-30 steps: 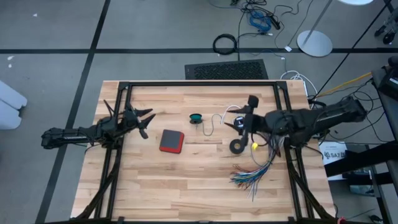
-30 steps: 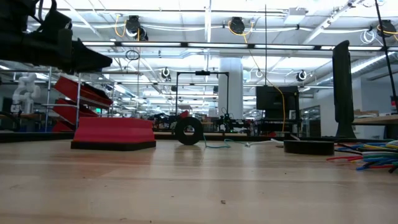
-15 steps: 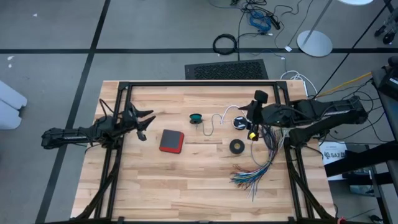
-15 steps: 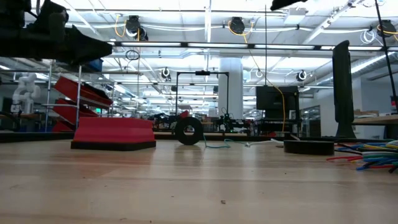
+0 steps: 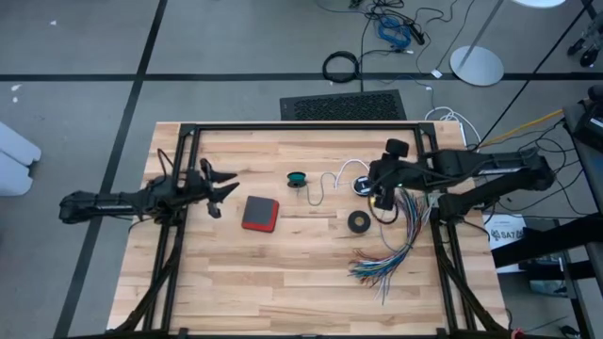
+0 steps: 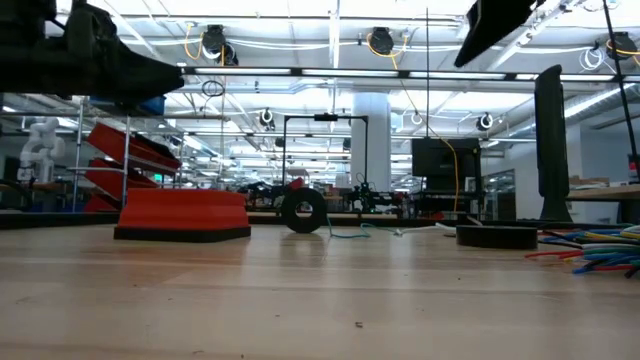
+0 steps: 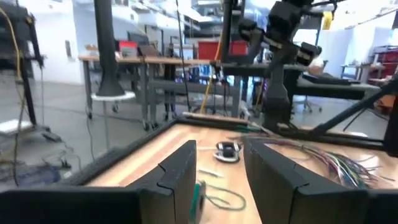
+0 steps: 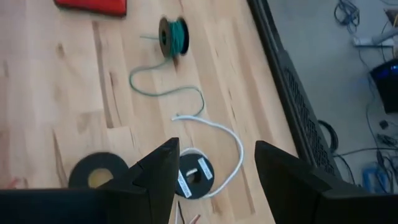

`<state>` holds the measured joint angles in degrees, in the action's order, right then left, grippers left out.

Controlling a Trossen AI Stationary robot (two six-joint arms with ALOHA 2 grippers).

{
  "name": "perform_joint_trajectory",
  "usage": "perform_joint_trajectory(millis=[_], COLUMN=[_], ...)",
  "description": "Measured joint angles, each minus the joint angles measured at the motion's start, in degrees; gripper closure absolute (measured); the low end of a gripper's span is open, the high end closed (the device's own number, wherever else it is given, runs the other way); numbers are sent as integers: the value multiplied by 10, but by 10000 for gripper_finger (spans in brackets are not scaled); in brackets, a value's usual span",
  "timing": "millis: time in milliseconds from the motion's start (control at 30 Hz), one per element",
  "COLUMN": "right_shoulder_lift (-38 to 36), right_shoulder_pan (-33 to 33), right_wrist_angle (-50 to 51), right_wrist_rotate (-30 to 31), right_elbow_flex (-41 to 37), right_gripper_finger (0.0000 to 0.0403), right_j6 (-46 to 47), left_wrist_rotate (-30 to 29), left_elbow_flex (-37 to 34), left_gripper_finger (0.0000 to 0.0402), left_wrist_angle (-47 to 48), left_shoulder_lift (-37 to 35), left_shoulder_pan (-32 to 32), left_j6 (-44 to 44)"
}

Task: Coiling cords
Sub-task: Uncoil the green wire cable from the spool

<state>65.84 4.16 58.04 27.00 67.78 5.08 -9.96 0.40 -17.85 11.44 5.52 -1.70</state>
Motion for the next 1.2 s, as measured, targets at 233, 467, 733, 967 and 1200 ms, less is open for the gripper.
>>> perform_joint_trajectory(millis=[233, 467, 733, 967, 1200], right_shoulder_lift=[57, 111, 210, 285, 318], right_shoulder_pan=[-19, -34, -80, -123, -143], right_wrist_angle=[-41, -326, -489, -573, -643], right_wrist_rotate=[1, -59, -75, -109, -174], right_elbow_flex=[-60, -127, -133, -133, -133], right_gripper_finger=[206, 206, 206, 206, 206], right_j6=[-31, -109, -135, -149, -148], left_wrist_rotate=[45, 41, -61, 32, 214], left_elbow_flex=[0, 45, 137, 178, 225], left_gripper_finger=[259, 259, 259, 259, 259], left_wrist_angle=[-134, -182, -218, -252, -342], left_shoulder_lift=[121, 281, 489, 683, 800], left_shoulder_pan=[0, -1, 12, 136, 233], left_j6=[-26, -23, 75, 33, -10])
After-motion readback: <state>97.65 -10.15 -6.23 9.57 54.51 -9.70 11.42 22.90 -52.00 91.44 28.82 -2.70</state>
